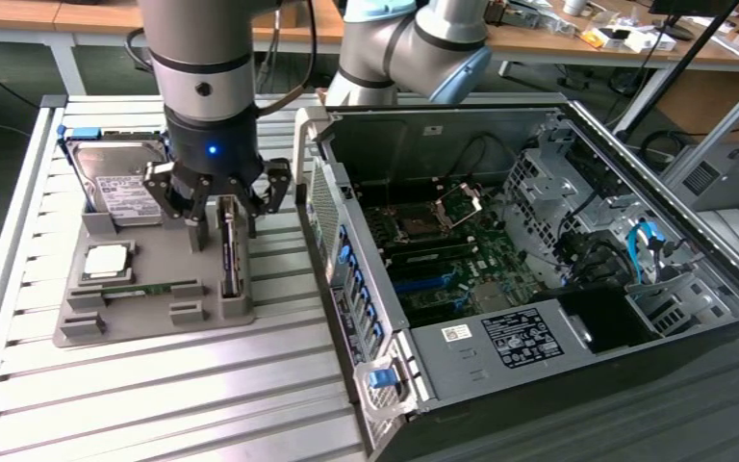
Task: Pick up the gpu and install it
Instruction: 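Pick up the gpu and move the gpu toward the slot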
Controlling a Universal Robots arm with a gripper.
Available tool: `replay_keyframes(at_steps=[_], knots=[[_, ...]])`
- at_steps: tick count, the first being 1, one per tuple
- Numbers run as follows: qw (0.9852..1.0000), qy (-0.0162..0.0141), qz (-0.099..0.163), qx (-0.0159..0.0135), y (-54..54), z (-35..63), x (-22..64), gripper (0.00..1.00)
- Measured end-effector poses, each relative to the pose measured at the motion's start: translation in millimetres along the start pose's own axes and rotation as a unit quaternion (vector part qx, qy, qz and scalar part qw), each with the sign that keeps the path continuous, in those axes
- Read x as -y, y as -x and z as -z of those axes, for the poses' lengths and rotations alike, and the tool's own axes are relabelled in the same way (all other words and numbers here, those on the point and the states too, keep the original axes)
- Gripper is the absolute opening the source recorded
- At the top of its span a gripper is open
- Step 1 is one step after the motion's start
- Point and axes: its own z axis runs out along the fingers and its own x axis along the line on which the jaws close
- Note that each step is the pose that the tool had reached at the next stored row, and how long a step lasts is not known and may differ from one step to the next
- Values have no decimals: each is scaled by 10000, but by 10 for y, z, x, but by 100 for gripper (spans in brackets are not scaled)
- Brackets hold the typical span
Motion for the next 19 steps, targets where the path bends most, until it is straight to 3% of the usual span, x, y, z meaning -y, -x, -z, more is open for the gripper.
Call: replay_keyframes(at_steps=[6, 19], knots=[[10000, -12, 64, 1, -7, -43, -155, 57], [10000, -12, 67, 1, -34, -220, -169, 57]])
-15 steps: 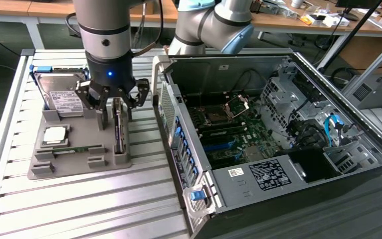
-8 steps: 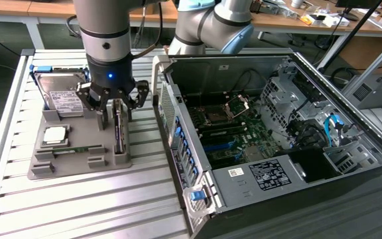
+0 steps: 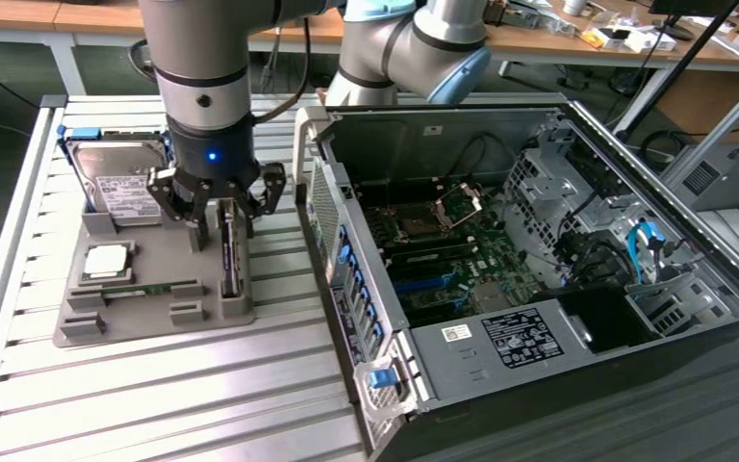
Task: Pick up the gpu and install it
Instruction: 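Pick up the gpu and move the gpu toward the slot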
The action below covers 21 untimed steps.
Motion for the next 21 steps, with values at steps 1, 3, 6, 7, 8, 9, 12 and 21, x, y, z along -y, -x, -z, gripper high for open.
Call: replay_keyframes(at_steps=[1, 3, 6, 7, 8, 9, 12, 21], knots=[[10000, 0, -1, 0, -1, -14, -2, 57], [10000, -1, -1, 0, -2, -38, -7, 57], [10000, -1, 0, 0, -4, -66, -12, 57], [10000, -2, 0, -1, -4, -69, -12, 57], [10000, -2, -1, -1, -4, -69, -13, 57], [10000, -2, -1, 0, -4, -70, -13, 57], [10000, -1, -1, 0, -4, -70, -13, 55], [10000, -2, -1, 0, -4, -70, -13, 27]])
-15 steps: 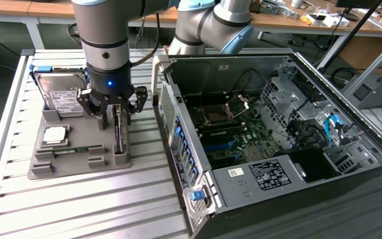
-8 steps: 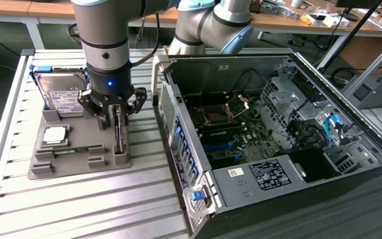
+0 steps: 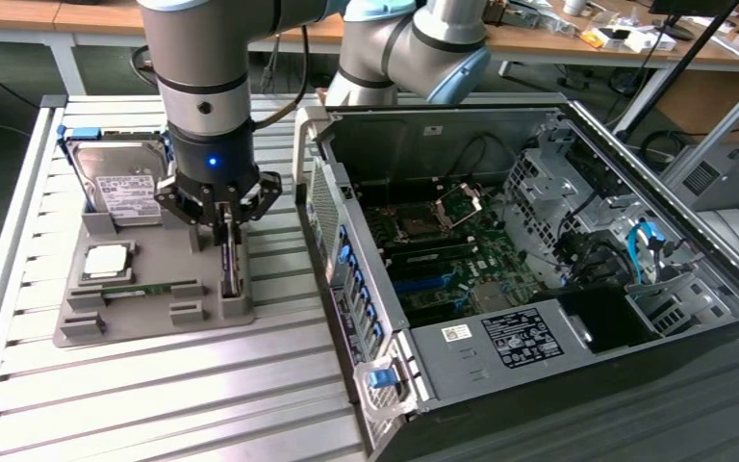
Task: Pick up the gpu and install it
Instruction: 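Pick up the gpu and move the gpu toward the slot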
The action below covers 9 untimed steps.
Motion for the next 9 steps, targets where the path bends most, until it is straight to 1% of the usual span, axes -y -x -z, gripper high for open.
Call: replay_keyframes(at_steps=[9], knots=[[10000, 0, 0, -1, 0, 12, 0, 27]])
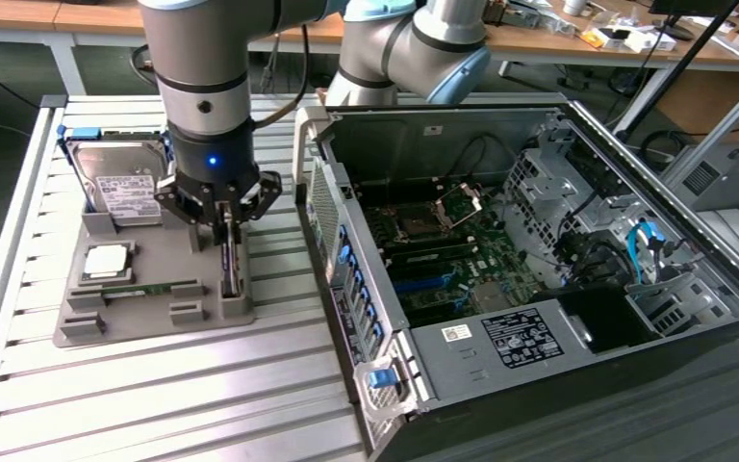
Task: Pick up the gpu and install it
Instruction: 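Pick up the gpu and move the gpu toward the slot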
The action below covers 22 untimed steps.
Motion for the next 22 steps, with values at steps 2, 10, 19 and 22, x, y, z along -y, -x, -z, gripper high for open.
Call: replay_keyframes(at_steps=[2, 10, 19, 22], knots=[[10000, 0, 0, 0, 0, 11, 0, 27], [10000, 1, 0, 1, 2, 50, 0, 27], [10000, 0, 0, 1, 3, 104, 0, 27], [10000, 0, 0, 1, 3, 120, 0, 27]])
